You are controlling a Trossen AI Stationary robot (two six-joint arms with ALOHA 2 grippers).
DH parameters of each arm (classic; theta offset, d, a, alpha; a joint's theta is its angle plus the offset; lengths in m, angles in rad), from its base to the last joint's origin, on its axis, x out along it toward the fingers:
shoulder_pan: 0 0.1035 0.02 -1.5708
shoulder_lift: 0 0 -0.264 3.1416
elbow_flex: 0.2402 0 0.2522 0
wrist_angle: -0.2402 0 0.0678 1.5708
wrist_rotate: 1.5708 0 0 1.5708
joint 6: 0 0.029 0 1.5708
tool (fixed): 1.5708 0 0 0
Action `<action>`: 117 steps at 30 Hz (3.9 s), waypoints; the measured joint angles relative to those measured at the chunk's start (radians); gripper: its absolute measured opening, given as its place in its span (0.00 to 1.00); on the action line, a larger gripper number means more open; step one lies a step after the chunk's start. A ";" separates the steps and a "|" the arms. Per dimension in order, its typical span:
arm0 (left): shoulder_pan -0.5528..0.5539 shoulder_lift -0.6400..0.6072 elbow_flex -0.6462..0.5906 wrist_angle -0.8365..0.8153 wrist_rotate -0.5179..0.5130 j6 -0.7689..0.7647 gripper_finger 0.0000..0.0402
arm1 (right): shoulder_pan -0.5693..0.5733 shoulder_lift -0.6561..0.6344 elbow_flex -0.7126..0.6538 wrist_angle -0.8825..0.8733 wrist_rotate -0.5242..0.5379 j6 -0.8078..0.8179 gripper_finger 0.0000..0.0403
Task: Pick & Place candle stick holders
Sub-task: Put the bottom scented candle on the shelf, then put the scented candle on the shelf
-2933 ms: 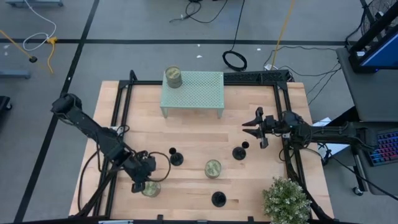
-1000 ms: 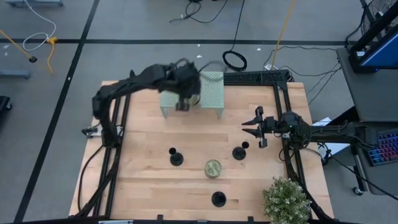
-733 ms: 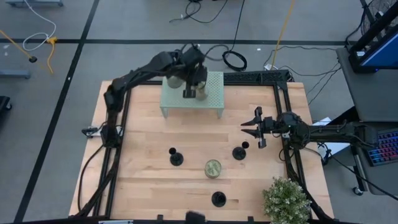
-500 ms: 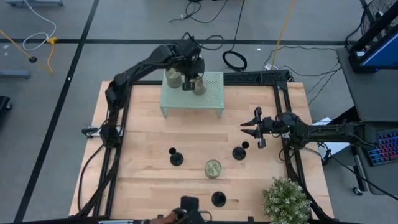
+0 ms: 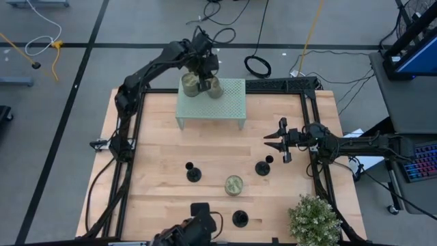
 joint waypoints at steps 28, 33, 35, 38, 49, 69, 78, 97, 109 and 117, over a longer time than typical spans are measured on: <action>0.023 0.004 0.000 0.061 -0.042 -0.049 0.16 | 0.025 0.000 0.000 0.022 -0.001 0.030 0.24; 0.017 0.000 0.000 0.090 -0.124 -0.071 0.17 | 0.071 0.008 0.000 0.136 -0.003 0.029 0.26; 0.012 -0.013 -0.001 0.088 -0.112 -0.054 0.17 | 0.096 0.018 0.000 0.187 -0.003 0.020 0.29; -0.009 -0.048 -0.002 0.091 -0.109 -0.034 0.17 | 0.136 0.039 0.017 0.250 -0.002 0.024 0.36; -0.150 -0.355 -0.002 0.011 -0.140 -0.097 0.17 | 0.335 0.296 0.295 0.023 0.080 -0.065 0.43; -0.505 -0.782 -0.369 -0.237 -0.173 -0.383 0.17 | 0.501 0.812 0.888 -0.767 0.126 -0.087 0.42; -0.590 -0.880 -0.740 -0.120 -0.239 -0.418 0.17 | 0.570 0.890 0.900 -0.768 0.124 -0.181 0.42; -0.624 -0.910 -0.857 -0.091 -0.266 -0.492 0.17 | 0.568 0.958 0.903 -0.765 0.122 -0.299 0.15; -0.624 -0.932 -0.857 -0.078 -0.267 -0.493 0.17 | 0.547 0.888 0.917 -0.795 -0.003 -0.255 0.01; -0.624 -0.927 -0.857 -0.027 -0.267 -0.493 0.17 | 0.546 0.823 1.138 -1.021 0.143 -0.464 0.00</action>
